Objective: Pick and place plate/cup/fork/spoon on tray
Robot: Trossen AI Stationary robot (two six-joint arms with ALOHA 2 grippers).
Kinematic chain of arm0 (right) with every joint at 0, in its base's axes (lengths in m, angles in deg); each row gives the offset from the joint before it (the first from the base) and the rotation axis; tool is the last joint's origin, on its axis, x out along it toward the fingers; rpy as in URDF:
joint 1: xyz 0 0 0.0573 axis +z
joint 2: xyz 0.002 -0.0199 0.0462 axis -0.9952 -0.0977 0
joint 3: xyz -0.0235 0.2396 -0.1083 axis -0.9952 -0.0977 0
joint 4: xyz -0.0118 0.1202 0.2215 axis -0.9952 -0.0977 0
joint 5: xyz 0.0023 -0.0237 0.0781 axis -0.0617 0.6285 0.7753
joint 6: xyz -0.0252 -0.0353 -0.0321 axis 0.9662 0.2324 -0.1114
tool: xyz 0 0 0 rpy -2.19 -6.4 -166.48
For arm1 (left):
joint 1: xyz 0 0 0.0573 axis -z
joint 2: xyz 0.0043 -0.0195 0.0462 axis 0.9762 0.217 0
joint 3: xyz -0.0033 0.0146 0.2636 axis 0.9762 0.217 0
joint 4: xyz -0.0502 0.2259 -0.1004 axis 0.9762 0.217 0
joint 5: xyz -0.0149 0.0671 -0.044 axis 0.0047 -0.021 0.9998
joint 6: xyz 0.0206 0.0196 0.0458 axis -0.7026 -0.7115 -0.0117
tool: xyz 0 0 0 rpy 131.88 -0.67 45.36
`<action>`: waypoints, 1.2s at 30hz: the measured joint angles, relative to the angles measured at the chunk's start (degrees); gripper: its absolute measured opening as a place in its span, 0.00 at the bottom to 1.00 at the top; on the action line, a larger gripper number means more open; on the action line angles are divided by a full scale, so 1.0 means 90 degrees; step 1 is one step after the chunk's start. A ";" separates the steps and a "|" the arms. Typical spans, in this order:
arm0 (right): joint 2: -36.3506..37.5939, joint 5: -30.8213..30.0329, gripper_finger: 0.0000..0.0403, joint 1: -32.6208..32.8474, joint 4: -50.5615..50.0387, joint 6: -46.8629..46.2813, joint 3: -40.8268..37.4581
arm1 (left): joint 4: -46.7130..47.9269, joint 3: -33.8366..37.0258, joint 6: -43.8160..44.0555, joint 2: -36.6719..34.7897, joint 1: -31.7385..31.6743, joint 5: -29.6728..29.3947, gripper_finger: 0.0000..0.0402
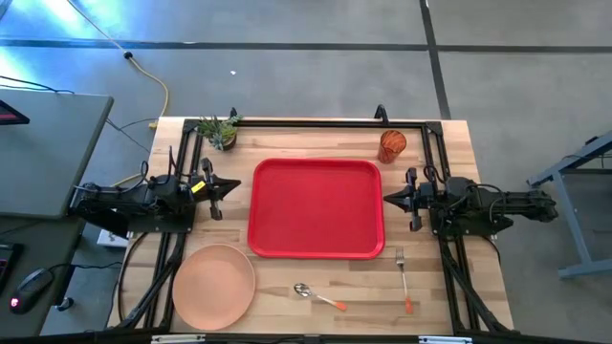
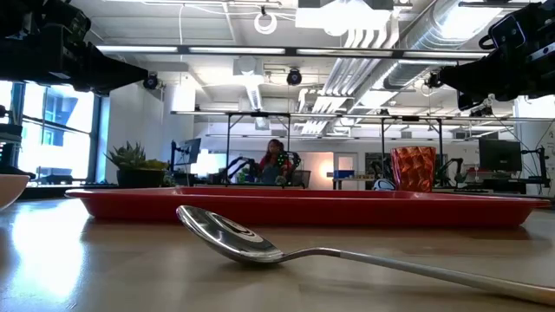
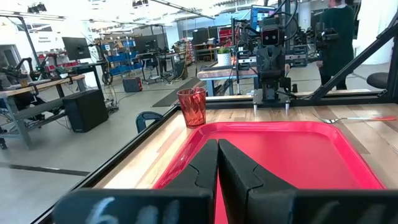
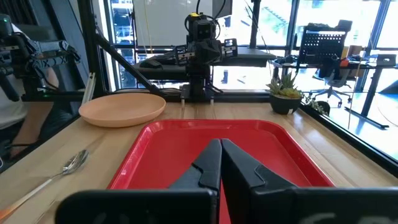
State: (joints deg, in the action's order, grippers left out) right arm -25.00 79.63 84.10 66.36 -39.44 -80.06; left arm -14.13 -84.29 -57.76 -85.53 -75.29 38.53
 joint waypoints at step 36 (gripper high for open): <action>0.0000 0.0000 0.00 0.0000 0.0000 0.0000 0.0000 | -0.0051 -0.0049 -0.0341 0.0001 0.0000 -0.0004 0.01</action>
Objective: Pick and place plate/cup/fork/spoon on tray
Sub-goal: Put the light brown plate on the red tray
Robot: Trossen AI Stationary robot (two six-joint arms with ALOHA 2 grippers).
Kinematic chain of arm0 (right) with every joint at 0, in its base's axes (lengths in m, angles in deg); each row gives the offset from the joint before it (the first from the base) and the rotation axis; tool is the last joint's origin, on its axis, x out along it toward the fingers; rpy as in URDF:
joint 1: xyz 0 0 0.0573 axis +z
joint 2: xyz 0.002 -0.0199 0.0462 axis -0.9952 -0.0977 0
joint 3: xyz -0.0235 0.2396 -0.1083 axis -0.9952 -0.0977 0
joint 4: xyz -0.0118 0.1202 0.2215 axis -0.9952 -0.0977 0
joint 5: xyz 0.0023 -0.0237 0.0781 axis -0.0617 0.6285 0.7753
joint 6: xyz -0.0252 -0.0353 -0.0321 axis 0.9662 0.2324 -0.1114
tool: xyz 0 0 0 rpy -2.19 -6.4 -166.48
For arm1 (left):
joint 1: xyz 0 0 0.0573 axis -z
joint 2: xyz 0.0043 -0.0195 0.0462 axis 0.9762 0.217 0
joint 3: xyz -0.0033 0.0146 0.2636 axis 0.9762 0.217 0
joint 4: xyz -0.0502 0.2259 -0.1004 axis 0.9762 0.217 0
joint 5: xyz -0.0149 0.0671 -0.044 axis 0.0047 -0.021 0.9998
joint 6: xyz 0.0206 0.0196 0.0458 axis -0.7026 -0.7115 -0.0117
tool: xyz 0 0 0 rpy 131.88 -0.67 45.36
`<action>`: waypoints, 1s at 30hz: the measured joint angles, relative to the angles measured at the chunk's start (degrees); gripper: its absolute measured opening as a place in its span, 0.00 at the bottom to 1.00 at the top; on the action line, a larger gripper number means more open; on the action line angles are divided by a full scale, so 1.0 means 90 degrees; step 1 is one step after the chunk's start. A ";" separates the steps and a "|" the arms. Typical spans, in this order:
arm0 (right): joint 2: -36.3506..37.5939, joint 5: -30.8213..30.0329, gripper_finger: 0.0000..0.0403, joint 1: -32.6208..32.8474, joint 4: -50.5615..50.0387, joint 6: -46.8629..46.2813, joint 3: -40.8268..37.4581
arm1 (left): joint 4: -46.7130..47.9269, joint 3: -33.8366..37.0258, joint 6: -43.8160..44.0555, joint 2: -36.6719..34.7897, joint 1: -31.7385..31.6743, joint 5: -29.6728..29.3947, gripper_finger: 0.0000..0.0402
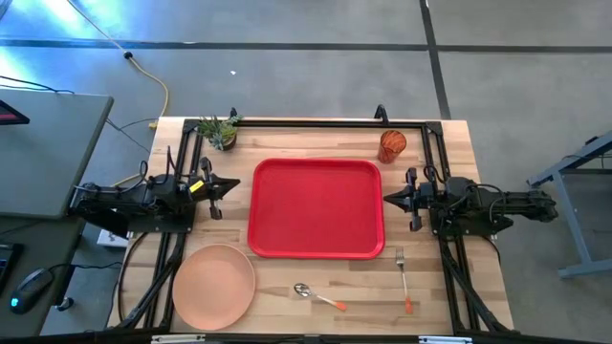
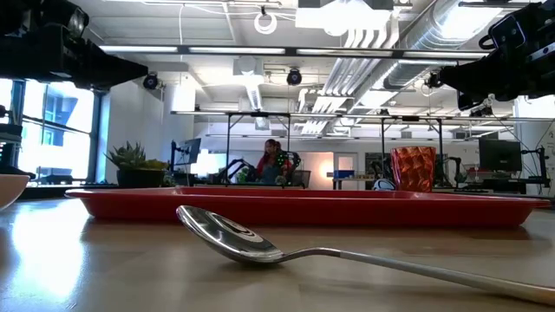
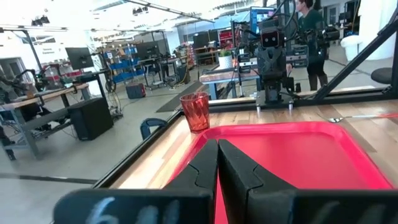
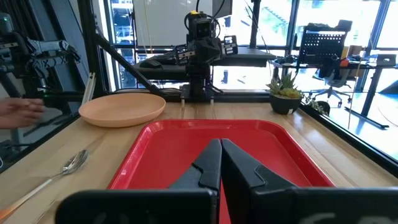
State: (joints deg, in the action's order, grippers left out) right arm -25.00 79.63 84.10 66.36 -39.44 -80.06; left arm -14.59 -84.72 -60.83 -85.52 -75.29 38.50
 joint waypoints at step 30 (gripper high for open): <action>-0.0024 -0.5170 0.00 -0.0016 0.1410 -0.0642 0.0002 | -0.2610 0.0009 0.1223 -0.0002 0.0002 0.0397 0.01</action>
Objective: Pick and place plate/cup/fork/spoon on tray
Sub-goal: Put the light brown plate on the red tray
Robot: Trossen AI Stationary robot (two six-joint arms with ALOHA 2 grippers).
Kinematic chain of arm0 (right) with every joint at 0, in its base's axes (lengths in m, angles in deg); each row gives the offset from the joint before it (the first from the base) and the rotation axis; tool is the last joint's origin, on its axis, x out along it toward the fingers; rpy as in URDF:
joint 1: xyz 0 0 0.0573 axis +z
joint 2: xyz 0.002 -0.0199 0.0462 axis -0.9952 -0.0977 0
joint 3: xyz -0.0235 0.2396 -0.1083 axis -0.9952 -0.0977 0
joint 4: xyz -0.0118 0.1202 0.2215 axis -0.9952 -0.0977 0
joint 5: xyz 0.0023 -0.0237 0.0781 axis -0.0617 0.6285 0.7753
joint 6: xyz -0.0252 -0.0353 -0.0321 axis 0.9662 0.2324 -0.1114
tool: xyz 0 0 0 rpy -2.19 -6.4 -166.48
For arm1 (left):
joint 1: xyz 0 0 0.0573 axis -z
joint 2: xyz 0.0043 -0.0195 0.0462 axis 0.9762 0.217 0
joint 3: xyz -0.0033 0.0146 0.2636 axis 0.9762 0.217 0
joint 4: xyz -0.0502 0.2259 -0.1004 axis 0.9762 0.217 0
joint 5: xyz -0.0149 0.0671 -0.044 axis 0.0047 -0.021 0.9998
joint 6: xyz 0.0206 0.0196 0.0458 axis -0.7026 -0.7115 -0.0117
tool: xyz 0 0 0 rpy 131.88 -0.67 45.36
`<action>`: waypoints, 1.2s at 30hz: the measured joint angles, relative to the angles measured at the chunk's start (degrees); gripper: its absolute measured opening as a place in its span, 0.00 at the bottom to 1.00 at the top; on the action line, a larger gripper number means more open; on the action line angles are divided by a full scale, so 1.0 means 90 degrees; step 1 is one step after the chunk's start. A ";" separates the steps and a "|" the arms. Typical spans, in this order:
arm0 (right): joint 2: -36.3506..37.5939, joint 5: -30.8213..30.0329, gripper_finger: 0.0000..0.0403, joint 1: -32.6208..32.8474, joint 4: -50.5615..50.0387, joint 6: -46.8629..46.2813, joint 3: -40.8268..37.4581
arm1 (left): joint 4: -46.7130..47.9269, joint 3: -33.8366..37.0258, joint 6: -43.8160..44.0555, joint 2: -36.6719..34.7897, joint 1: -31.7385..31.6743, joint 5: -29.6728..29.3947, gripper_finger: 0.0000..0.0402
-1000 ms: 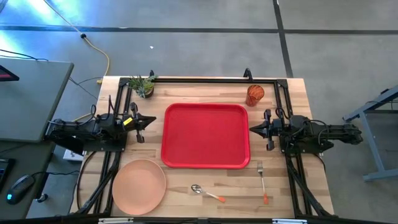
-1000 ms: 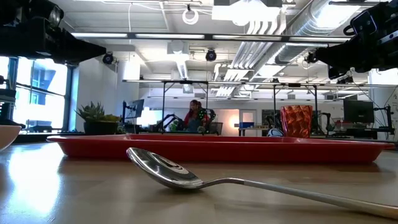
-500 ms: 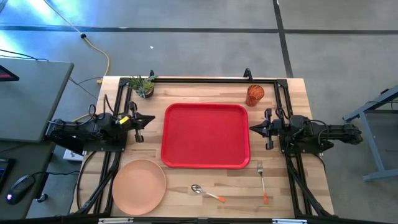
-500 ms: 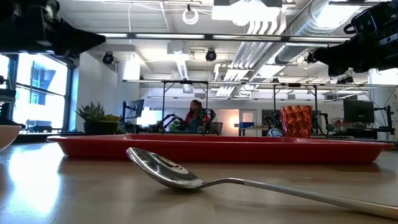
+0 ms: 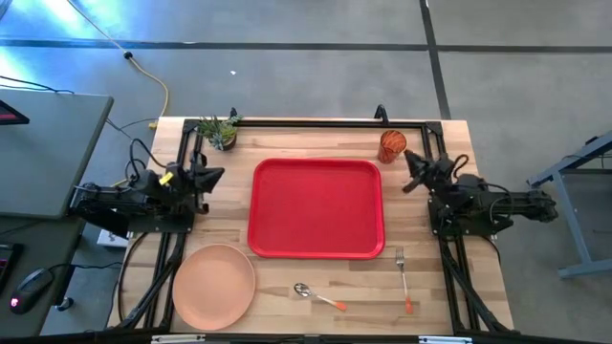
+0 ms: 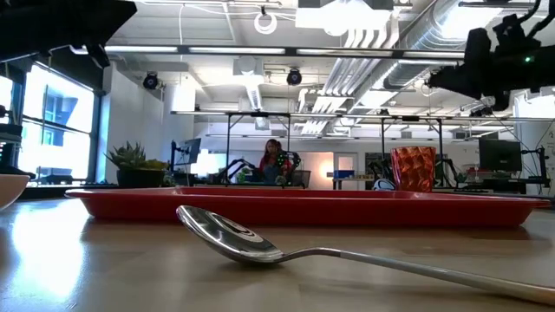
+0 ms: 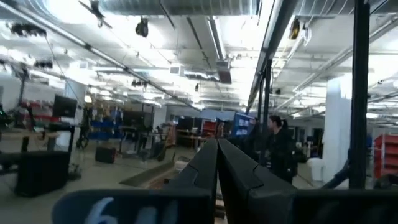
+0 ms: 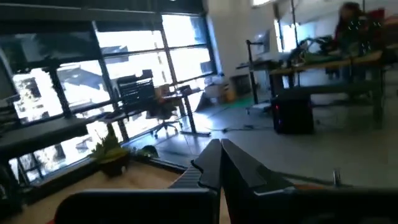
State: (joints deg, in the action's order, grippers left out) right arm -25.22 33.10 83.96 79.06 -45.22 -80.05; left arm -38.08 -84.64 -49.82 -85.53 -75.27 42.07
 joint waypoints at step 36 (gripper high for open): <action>-0.4520 0.0290 0.00 -0.0466 -0.2850 0.0746 0.4901 | -0.0588 -0.0348 -0.0114 0.2712 -0.0201 -0.0841 0.01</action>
State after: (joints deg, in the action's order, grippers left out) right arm -65.90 35.71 79.76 53.41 -38.51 -35.94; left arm -43.37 -87.77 -50.85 -61.12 -77.08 34.50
